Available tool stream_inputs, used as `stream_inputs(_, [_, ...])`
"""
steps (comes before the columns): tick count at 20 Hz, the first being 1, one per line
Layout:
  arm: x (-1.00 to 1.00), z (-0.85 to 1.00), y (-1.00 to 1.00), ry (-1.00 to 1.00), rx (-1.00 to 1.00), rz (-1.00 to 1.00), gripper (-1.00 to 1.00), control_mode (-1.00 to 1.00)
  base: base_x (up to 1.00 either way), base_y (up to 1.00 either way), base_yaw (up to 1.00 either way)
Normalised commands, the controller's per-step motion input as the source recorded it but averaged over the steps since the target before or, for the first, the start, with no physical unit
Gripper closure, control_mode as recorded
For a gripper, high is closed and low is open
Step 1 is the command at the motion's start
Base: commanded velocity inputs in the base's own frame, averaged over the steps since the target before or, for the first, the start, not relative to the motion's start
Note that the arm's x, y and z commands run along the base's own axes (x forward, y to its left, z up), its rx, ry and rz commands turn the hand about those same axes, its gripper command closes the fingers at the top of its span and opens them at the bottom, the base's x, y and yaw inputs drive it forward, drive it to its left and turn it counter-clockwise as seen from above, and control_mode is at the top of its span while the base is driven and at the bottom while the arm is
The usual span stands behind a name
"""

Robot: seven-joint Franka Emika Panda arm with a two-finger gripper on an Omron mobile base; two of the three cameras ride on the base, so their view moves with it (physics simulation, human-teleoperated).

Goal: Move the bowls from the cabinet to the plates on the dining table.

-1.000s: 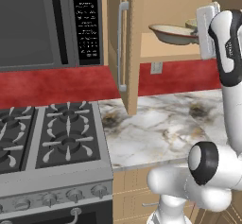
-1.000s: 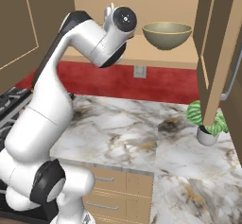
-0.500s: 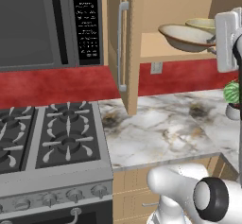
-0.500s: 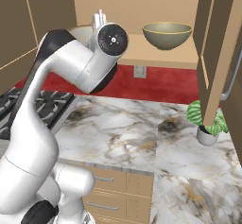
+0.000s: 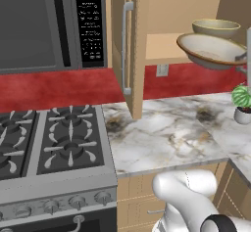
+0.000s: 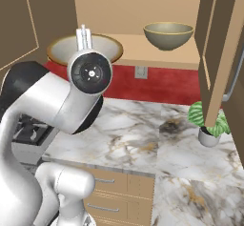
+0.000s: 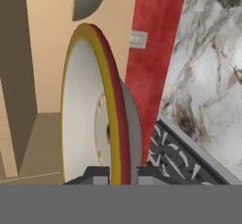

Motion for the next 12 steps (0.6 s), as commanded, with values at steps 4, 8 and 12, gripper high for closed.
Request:
stream_inputs(4, [-0.73, -0.01, -0.01, 0.01, -0.06, 0.0, 1.0, -1.0, 0.0, 0.0, 0.0])
stream_inputs(8, [-0.69, -0.08, 0.0, 0.04, -0.07, 0.0, 1.0, -1.0, 0.0, 0.0, 0.0])
stream_inputs(12, [-0.61, -0.14, 0.0, 0.07, -0.07, 0.0, 1.0, -1.0, 0.0, 0.0, 0.0])
